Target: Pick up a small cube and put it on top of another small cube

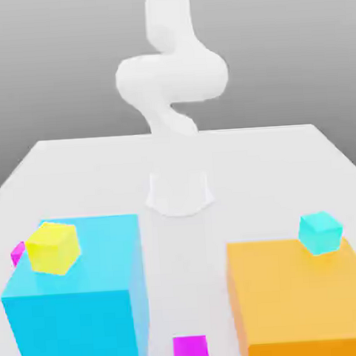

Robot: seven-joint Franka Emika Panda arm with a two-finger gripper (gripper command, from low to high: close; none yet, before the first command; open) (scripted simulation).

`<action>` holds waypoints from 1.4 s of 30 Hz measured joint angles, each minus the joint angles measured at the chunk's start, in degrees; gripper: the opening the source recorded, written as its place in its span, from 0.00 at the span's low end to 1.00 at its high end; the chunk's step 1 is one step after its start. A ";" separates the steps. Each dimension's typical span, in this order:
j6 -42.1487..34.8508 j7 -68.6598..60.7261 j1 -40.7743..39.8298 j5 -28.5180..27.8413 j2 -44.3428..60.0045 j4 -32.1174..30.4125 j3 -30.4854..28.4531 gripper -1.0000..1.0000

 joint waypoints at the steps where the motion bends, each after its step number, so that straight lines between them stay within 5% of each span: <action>1: 0.65 2.34 -0.77 0.40 1.87 -0.15 0.64 0.50; 21: 12.77 52.64 -11.45 -1.83 36.54 -2.92 11.71 0.50; 37: 25.89 88.22 -6.06 -8.98 65.69 -3.13 5.64 0.50; 38: 27.32 88.67 -5.64 -9.49 67.51 -2.77 5.11 0.00; 42: 27.46 88.66 -5.64 -9.48 67.51 -2.77 5.11 0.00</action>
